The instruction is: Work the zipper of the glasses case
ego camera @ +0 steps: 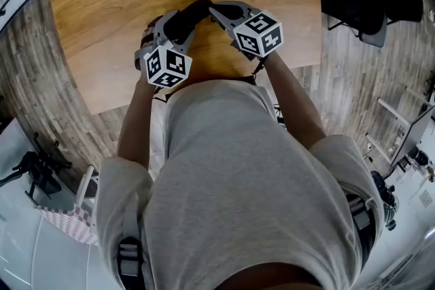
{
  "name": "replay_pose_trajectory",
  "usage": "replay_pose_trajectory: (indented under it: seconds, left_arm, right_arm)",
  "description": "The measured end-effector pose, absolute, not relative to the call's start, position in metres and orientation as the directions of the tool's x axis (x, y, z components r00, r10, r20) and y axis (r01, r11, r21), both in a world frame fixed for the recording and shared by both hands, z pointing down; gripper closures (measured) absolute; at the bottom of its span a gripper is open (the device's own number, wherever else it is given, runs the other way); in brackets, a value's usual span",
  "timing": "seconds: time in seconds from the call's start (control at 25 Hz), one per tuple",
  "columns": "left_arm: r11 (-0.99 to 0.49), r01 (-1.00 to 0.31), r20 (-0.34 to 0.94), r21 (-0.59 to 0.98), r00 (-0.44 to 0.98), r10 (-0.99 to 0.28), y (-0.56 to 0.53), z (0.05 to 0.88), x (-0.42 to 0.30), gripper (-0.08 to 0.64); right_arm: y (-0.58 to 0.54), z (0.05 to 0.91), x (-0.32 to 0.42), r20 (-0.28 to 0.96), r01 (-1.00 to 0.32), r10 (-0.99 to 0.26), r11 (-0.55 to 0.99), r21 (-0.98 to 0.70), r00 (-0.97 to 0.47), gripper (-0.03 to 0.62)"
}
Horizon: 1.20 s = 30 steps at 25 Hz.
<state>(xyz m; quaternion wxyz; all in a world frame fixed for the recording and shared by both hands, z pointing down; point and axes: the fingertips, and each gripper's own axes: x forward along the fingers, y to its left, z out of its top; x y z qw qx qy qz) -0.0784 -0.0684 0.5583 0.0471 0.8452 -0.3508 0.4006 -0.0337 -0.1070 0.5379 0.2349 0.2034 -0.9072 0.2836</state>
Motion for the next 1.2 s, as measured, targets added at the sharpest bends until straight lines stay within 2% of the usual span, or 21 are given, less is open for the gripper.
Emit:
replay_pose_trajectory:
  seconds: [0.2,0.6,0.92,1.2]
  left_arm:
    - [-0.749,-0.616,0.664,-0.245,0.456,-0.593,-0.069,0.545,-0.074,0.284]
    - [-0.717,-0.663,0.686,-0.215,0.42,-0.594,-0.073,0.551,-0.07,0.284]
    - [-0.745,-0.622,0.615,-0.239,0.497,-0.612,-0.073,0.529,-0.06,0.284]
    - [-0.721,-0.653,0.64,-0.234,0.455,-0.619,-0.077,0.535,-0.063,0.284]
  right_arm:
    - [-0.11,0.541,-0.03,0.551,-0.518,-0.248,0.75,-0.411,-0.797,0.566]
    - [-0.101,0.533,-0.04,0.552,-0.51,-0.262,0.781,-0.361,-0.792,0.566]
    - [-0.108,0.531,-0.033,0.541,-0.537,-0.288,0.751,-0.385,-0.79,0.566]
    - [-0.103,0.53,-0.038,0.544,-0.526,-0.28,0.765,-0.372,-0.791,0.566]
